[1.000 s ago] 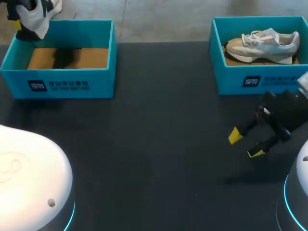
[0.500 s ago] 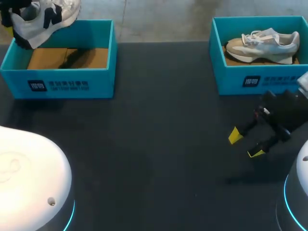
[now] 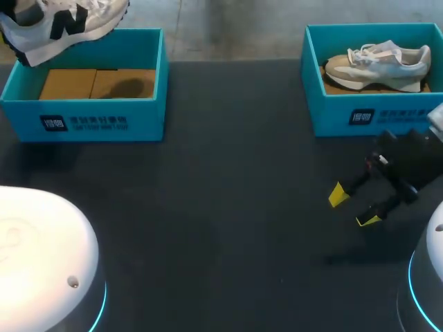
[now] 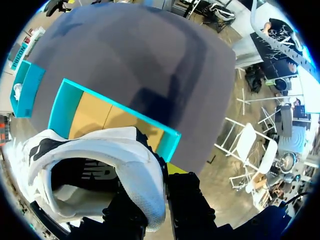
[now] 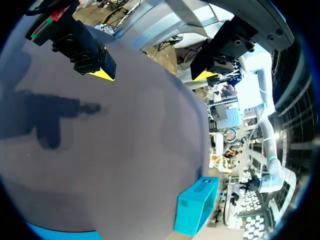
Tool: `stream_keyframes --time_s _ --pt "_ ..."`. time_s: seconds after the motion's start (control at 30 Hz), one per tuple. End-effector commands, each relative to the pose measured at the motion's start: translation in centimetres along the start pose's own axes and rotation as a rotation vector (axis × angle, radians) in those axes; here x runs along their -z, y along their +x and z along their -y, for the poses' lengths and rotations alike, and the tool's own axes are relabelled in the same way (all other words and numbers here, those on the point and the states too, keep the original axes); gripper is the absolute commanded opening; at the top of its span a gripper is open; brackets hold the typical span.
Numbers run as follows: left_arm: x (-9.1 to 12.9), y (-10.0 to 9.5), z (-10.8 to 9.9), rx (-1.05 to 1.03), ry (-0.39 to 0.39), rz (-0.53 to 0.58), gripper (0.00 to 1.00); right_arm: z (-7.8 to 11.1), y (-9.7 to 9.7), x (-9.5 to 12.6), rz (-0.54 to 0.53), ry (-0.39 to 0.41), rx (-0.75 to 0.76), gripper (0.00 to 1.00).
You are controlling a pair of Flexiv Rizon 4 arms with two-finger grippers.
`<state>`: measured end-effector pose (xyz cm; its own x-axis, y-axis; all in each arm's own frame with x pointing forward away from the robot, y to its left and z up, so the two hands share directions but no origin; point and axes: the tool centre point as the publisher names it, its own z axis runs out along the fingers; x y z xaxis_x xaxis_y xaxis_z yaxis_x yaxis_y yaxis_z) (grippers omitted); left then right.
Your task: Take the shoe out of the shoebox, open the shoe tongue, remove and reinsert the insole, then place the shoe into the shoebox
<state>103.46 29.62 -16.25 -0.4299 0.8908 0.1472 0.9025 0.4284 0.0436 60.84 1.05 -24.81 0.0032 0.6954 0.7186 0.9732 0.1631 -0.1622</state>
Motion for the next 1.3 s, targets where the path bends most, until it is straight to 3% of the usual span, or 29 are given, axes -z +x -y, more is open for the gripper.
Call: stream_keyframes --time_s 0.03,0.27,0.4,0.63,1.07,1.3 --pt "0.0 0.4 0.7 -0.001 -0.04 0.021 0.0 0.1 0.0 -0.1 0.002 -0.002 -0.001 1.0" --pt "0.0 0.4 0.7 -0.001 -0.04 0.021 0.0 0.1 0.0 -0.1 0.002 -0.002 -0.001 1.0" --pt "-0.9 0.0 -1.3 -0.137 -0.027 0.048 0.0 0.1 0.0 -0.1 0.002 -0.002 -0.001 1.0" --pt "-1.5 0.2 -3.2 -0.254 -0.058 0.057 0.0 0.1 0.0 -0.1 0.002 -0.002 -0.001 1.0" --pt "-3.3 -0.6 -3.7 -0.43 -0.178 0.034 0.0 0.1 0.0 -0.1 0.002 -0.002 -0.001 1.0" --pt "-4.7 -1.4 -5.0 -0.46 -0.205 0.004 0.0 0.1 0.0 -0.1 0.002 -0.002 -0.001 1.0"
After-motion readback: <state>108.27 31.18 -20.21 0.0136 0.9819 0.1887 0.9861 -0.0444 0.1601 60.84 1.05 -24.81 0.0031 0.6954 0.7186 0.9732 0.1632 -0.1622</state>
